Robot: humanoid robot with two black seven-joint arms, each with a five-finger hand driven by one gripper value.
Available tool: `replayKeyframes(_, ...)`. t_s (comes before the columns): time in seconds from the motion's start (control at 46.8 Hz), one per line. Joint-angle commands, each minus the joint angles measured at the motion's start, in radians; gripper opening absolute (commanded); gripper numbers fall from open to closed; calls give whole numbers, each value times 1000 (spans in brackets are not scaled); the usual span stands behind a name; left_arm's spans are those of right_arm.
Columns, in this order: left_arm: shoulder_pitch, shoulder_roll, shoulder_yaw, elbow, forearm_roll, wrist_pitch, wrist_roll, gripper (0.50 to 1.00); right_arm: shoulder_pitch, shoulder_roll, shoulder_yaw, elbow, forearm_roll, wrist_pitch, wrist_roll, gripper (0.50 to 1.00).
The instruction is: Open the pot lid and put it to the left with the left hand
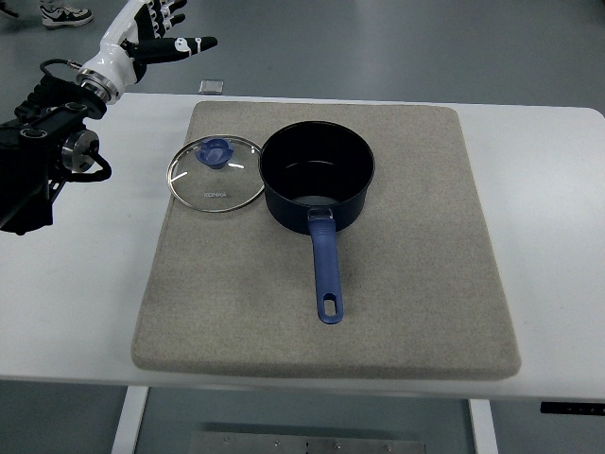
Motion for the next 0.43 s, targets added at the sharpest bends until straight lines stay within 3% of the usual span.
replayKeyframes(0.0,15,-5,-15,0,1,5,0,992,0,0,0,1,0,0,1,917)
replayKeyframes(0.406,24,-11,-20,0,1,6,0,992,-3,0,-3,4,-5,-3,13,917)
